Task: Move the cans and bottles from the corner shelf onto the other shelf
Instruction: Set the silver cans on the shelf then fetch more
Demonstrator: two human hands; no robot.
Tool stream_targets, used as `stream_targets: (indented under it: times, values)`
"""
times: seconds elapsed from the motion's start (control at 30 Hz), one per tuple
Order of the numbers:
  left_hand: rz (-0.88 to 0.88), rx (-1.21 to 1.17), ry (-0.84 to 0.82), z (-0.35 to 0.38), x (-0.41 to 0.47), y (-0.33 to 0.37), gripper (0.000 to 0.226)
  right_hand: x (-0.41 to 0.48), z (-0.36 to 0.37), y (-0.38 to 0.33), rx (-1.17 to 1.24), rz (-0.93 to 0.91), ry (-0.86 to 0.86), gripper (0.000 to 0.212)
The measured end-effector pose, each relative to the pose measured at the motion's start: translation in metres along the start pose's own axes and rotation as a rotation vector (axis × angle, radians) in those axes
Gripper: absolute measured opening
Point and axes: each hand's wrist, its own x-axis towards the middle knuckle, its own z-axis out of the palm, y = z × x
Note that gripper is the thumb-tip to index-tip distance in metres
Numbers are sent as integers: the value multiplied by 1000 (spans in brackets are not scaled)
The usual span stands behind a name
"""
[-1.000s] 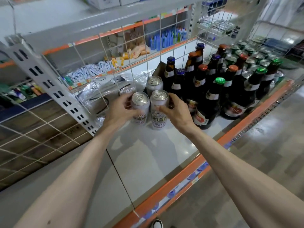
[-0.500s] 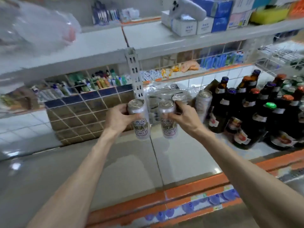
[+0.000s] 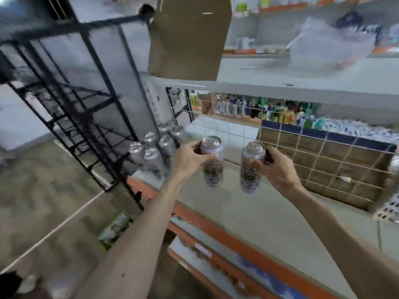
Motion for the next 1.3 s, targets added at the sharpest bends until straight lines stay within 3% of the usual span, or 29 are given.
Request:
stream_targets:
  times: [0.17,0.37,0.47,0.77,1.07,1.3]
  values:
    - [-14,25,28,-62,24,-40,57,20,71,-31,14,-30,-52,30]
    - [32,33,-63,-87,83,-79,59,39,119,-43,-6,18,-23,30]
    - [18,23,-95,-80,114,-91,73,43,129,-42,-2,48,22,28]
    - [21,36,-203,-19,187,-136,52,62,147,-1,168,162,52,40]
    - [35,-107,-277,-4,210,-169,34,78,184,19,232,158,46,43]
    - [102,-109,-318,-2,216,-175,45,80,205,20,255,166,47,44]
